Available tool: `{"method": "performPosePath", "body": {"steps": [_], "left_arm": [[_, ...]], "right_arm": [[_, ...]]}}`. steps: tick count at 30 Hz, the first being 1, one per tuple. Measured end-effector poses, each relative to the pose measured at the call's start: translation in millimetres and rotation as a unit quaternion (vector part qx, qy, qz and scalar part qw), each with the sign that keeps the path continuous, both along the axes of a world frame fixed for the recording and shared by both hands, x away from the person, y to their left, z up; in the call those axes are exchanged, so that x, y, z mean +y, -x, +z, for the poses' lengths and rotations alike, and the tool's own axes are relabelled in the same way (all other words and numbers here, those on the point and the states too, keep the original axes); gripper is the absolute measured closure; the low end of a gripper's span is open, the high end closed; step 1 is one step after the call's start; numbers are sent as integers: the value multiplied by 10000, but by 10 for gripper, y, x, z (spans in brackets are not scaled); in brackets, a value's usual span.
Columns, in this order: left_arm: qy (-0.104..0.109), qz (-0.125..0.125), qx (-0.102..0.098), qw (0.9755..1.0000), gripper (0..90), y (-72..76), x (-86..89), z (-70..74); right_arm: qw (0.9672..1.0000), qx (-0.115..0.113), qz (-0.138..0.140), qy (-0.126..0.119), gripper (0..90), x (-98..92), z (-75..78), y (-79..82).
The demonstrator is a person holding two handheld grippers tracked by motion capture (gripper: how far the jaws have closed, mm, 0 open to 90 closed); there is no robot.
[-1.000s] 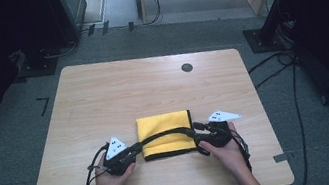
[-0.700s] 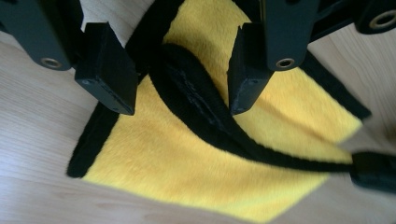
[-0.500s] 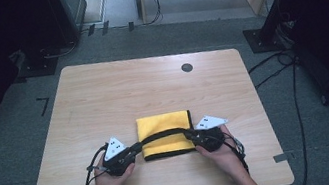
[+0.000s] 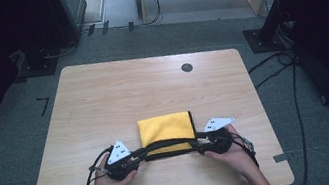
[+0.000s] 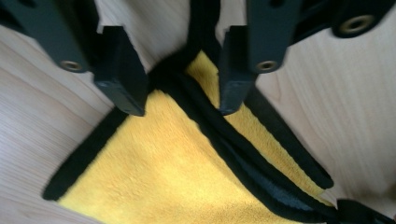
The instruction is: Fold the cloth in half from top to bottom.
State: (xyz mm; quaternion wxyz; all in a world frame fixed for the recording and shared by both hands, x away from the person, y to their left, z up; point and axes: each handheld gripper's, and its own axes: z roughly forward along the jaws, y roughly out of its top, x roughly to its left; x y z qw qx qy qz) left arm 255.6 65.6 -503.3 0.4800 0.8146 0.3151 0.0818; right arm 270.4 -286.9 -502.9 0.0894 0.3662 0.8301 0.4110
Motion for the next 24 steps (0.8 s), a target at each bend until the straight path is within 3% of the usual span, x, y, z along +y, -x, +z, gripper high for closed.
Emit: {"method": "performPosePath", "body": {"steps": [2,3,5,6,9,11,13,15,16,18,19,21,22,24], "left_arm": [[402,67,93,9991,700,-27,68,48],[402,67,93,9991,678,-27,68,48],[648,112,160,9977,656,-47,107,73],[686,202,155,9973,648,-54,104,76],[625,472,249,9966,645,-69,50,53],[489,632,327,9963,645,-76,-16,11],[339,546,353,9973,652,-64,-82,-29],[90,398,219,9989,663,-23,-144,-50],[90,398,219,9989,671,-23,-144,-50],[-241,234,21,9994,679,21,-184,-64],[-598,-11,-87,9982,694,47,-215,-101],[-719,-186,-199,9970,694,64,-210,-100],[-787,-243,-264,9963,695,68,-203,-95],[-866,-361,-391,9948,692,81,-188,-94]], "right_arm": [[9999,95,-51,-60,487,-111,26,11],[9999,95,-51,-60,487,-111,26,11],[9996,157,-115,-204,495,-235,44,24],[9990,159,-215,-357,531,-334,72,26],[9959,188,-562,-678,643,-373,121,21],[9936,62,-778,-816,675,-293,144,26],[9922,85,-905,-858,651,-176,140,27],[9936,-16,-949,-615,615,-4,106,33],[9936,-16,-949,-615,615,-4,106,33],[9935,-70,-1130,-108,561,125,64,37],[9878,99,-1551,-20,552,134,32,33],[9821,389,-1818,-310,578,92,13,29],[9811,470,-1842,-368,600,86,5,32],[9827,490,-1762,-308,659,100,-3,45]]}}
